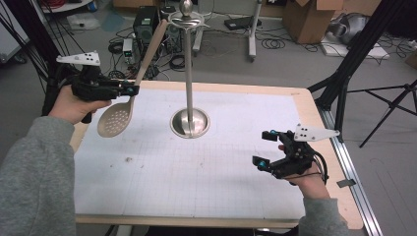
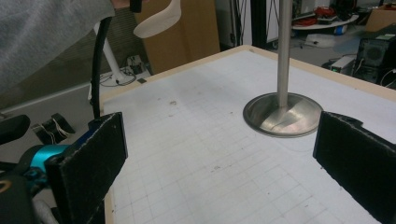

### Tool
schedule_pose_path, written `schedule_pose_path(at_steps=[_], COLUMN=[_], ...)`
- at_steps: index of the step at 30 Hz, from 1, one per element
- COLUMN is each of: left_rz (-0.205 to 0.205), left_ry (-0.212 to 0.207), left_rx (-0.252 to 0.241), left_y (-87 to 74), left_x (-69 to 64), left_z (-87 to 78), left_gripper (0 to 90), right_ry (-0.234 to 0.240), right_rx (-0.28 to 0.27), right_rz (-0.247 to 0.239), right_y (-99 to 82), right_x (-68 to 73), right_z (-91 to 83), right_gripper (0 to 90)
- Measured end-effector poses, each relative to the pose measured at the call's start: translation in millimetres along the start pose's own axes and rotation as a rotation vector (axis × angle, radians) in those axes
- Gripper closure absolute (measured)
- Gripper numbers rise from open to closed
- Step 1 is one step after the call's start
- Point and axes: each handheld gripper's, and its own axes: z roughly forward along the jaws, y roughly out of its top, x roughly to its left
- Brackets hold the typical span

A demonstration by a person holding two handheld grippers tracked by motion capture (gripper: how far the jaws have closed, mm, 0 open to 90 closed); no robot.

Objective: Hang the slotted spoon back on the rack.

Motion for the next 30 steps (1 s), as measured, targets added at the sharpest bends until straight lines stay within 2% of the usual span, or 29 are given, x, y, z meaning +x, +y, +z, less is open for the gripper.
schedule_pose_path(at_steps=[8,15,20,30], left_rz=[0.001,-0.008,-0.008,-0.019], left_ry=[0.001,0.042,0.053,0.048], left_rx=[0.021,0.035,0.043,0.051], left_y=[1.1,2.5,3.3,4.1], left_x=[-2.2,-3.2,-4.6,-4.8], left_z=[12.5,25.3,32.6,47.0], left_gripper=[78.0,78.0,78.0,78.0], right_ry=[0.002,-0.003,0.0,-0.003], right_rx=[-0.001,0.001,-0.003,-0.005], right_rz=[-0.001,0.002,0.005,0.0], right_y=[0.1,0.7,1.3,1.6], right_x=[-0.2,0.5,1.4,1.0], right_z=[-0.7,-0.4,-1.0,-0.3], right_gripper=[1.5,1.5,1.6,1.5])
